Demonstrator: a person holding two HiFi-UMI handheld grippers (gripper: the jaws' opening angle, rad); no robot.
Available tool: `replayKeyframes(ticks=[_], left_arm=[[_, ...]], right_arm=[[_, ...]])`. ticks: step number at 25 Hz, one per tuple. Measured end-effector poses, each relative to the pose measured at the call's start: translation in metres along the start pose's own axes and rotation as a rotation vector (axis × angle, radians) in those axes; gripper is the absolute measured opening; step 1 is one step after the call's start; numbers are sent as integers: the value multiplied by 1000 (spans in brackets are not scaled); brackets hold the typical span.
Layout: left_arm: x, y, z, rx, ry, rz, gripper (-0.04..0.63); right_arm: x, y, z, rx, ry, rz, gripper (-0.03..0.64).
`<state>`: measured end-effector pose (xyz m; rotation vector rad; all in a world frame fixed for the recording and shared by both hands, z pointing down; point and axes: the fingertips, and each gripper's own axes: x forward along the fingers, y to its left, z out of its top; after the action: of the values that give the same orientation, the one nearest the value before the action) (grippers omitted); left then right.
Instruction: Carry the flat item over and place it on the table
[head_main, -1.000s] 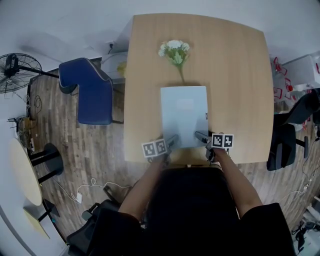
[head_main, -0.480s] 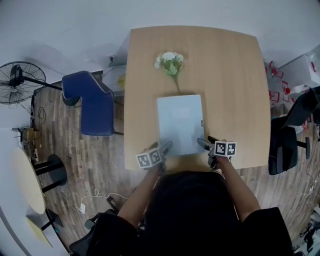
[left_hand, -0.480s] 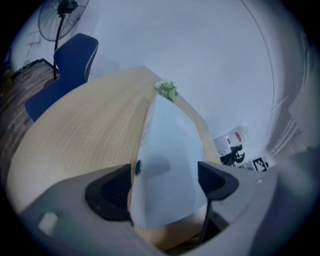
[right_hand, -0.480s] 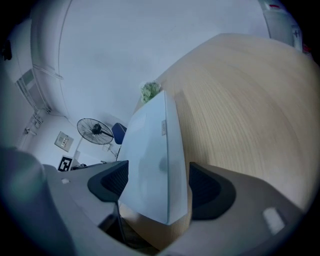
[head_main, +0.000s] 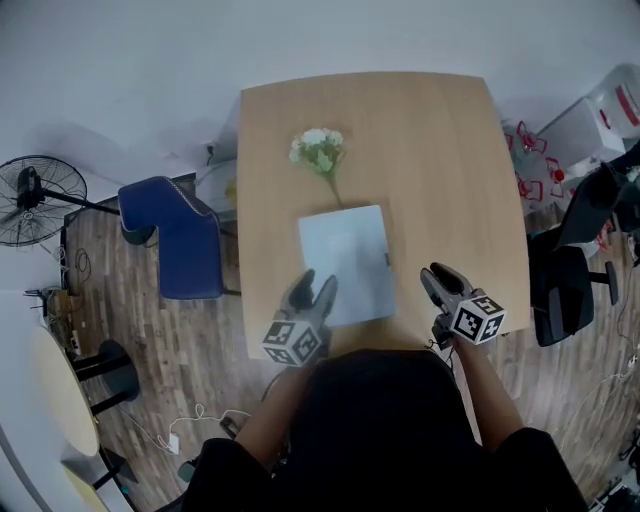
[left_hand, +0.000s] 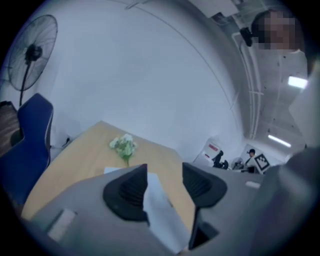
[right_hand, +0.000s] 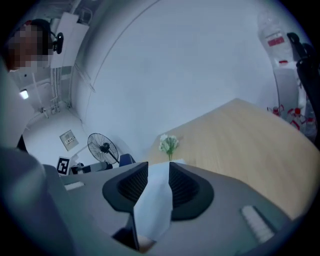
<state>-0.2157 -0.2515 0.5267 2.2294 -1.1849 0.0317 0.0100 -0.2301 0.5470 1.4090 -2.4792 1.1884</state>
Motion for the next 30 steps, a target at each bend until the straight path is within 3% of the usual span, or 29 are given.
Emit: replayKeyframes(ticks=[4,7,10,17,23,30], left_arm=[[9,-33,36,65,-75,-83,52],[10,-32,56,139,-105,-12,0],[9,-26,72,209,-115,58,0],[-6,2,90,284,-139,187,0],[-13,18,91,290,-142,240,0],[-18,26,86,281,-124,251,0]], right_arm=[[-11,23,51,-236,-126,-76,51],[-13,34,72,-359,-171,-133,0],[-12,41,85,-370,-204,-154,0],[-4,49,98,-439,-232,-182,0],[1,53,102,-493,-233,-181,0],[5,53,100,-523,-217,-213,0]])
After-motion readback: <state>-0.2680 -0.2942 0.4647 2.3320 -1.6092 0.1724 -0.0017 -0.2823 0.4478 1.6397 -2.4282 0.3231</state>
